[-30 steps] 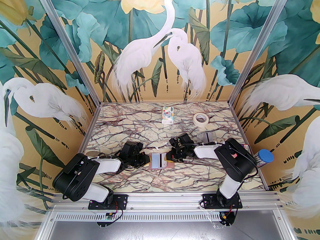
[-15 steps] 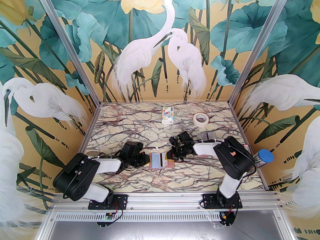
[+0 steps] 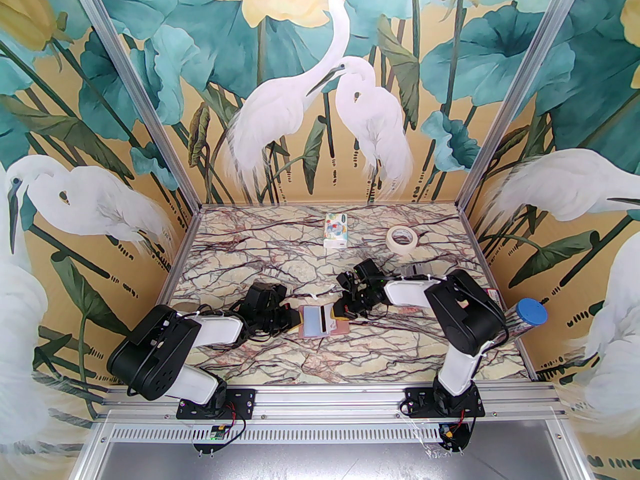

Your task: Put the credit cards into the card holder

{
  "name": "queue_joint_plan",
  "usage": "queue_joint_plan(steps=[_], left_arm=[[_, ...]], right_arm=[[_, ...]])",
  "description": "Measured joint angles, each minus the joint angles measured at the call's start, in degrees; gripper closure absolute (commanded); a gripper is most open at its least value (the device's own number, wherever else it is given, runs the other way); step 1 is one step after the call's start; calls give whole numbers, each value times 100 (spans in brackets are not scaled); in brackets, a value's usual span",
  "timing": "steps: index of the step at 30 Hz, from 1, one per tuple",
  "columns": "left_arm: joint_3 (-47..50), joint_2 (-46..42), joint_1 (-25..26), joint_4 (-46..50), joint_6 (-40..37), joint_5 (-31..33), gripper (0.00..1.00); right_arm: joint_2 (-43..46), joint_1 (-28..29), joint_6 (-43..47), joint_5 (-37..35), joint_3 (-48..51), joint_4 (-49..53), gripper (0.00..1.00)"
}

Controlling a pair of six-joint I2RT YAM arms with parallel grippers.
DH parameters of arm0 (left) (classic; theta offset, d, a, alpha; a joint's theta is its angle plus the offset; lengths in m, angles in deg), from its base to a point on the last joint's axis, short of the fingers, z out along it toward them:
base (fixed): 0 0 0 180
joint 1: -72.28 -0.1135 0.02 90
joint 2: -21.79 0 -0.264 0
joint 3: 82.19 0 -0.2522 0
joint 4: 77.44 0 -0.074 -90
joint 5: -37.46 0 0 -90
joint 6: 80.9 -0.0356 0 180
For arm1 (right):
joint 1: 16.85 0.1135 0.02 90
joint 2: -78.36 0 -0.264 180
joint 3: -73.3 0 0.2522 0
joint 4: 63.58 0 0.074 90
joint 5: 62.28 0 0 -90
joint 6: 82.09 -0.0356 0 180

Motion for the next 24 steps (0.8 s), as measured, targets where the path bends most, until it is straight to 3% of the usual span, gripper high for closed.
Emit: queue_joint_plan(steps=[24], left_arm=[[-11,70,-2,-81,-13,-48,95]], right_arm=[[7,-26,-74,50,114,-195,100]])
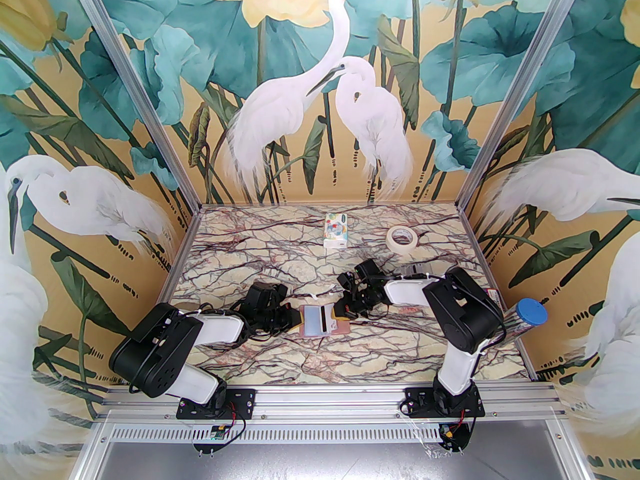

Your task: Put the credit cards into the card holder

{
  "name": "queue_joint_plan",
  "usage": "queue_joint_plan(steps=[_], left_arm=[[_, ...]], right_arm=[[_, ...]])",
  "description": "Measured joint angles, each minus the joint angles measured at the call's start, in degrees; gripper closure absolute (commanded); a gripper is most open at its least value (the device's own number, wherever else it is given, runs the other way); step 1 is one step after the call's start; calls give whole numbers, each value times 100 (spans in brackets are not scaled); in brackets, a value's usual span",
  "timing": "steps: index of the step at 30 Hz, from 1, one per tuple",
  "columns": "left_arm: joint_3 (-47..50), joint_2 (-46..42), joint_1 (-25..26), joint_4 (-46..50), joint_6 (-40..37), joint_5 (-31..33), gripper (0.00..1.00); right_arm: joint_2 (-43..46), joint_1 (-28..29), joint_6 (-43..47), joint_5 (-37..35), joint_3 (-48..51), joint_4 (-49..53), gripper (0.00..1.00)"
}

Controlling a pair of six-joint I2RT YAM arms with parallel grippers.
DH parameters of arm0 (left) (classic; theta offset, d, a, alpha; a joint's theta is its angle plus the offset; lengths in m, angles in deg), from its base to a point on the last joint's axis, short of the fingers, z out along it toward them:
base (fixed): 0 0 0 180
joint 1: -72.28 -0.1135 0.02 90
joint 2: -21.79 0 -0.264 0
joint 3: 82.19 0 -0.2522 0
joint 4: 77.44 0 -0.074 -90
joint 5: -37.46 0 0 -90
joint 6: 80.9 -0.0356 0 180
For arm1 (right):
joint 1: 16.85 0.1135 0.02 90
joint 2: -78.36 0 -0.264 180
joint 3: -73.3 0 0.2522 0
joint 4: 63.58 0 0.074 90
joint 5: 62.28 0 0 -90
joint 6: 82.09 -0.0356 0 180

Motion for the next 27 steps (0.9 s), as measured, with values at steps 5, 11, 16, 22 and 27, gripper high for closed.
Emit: queue_joint_plan(steps=[5,11,16,22,27], left_arm=[[0,0,0,0,2,0,95],[0,0,2,-7,0,0,95],[0,0,2,-7,0,0,95],[0,0,2,-7,0,0,95],[0,0,2,-7,0,2,95]], right_arm=[[61,13,-195,0,136,-232,100],[168,61,-358,-24,199,-334,100],[173,66,-363,-63,197,-313,100],[157,35,-337,-85,146,-221,100],[136,0,-245,-83,107,-120,100]])
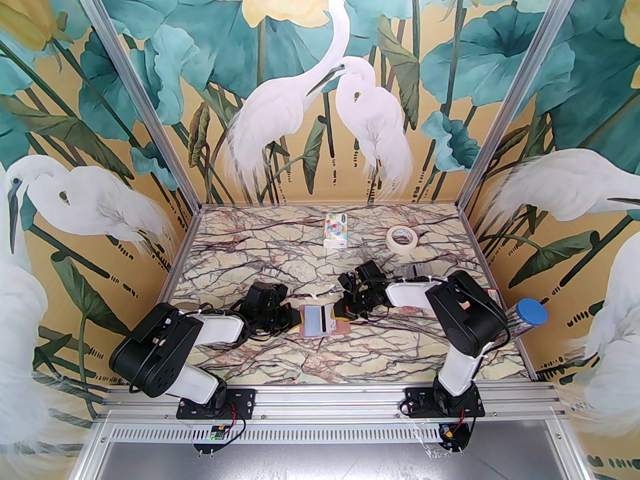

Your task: Put the credit cards into the card holder

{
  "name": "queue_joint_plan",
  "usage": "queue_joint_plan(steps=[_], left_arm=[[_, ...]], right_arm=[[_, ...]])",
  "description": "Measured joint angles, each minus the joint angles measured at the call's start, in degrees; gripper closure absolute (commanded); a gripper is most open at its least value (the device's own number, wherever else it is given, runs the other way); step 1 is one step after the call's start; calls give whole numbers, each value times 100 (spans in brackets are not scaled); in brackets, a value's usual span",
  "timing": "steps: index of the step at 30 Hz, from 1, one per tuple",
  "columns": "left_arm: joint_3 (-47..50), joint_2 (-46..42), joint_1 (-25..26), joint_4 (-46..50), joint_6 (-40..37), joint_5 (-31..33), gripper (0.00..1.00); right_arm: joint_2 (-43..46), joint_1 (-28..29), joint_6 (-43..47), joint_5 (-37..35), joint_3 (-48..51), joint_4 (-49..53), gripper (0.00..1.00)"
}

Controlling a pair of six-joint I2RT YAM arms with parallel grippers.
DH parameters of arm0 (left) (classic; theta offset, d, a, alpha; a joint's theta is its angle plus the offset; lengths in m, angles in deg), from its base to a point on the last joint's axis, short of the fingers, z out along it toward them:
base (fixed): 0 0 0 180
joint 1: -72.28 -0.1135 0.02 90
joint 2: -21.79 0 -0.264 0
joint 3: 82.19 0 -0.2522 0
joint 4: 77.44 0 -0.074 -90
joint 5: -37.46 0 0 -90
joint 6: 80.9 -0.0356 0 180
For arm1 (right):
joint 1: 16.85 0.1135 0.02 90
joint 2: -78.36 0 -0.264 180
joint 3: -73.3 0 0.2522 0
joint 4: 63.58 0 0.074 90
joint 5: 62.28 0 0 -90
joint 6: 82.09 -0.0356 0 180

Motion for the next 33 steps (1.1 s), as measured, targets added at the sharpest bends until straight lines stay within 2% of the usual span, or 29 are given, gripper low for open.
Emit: queue_joint_plan(steps=[21,33], left_arm=[[-13,59,0,-39,-2,-31,96],[-26,74,0,-50,-2,-44,96]], right_arm=[[-85,-68,164,105,-55,85,100],[-85,31,-101,105,15,-109,100]])
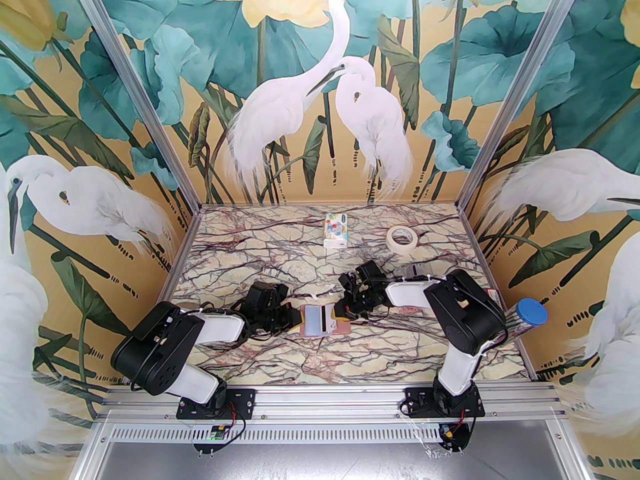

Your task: Put the credit cards into the card holder

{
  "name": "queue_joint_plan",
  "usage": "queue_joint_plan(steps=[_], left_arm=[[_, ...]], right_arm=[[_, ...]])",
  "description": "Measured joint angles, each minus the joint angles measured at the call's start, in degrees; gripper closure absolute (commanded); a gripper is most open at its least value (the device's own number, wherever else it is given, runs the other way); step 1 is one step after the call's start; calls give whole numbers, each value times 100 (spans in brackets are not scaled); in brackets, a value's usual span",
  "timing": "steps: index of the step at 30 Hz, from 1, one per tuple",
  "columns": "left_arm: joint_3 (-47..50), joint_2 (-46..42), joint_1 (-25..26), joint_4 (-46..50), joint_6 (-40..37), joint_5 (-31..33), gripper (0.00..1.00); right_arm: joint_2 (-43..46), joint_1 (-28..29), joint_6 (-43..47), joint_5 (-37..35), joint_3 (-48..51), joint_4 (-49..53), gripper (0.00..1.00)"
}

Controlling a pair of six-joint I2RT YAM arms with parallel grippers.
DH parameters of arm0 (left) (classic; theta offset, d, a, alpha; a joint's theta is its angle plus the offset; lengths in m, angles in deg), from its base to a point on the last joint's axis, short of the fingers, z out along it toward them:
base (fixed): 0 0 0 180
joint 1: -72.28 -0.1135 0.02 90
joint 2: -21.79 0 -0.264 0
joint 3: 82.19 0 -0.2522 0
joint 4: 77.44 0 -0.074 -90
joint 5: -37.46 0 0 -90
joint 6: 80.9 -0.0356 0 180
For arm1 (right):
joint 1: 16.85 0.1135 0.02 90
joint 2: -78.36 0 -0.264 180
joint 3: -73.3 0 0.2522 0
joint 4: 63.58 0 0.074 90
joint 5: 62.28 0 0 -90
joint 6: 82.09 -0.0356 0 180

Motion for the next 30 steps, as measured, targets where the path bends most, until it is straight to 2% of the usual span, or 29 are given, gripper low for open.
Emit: queue_joint_plan(steps=[26,30], left_arm=[[-2,0,4,0,2,2,96],[-2,0,4,0,2,2,96]], right_arm=[[0,59,-361,-2,70,-155,100],[0,59,-363,-2,70,-168,92]])
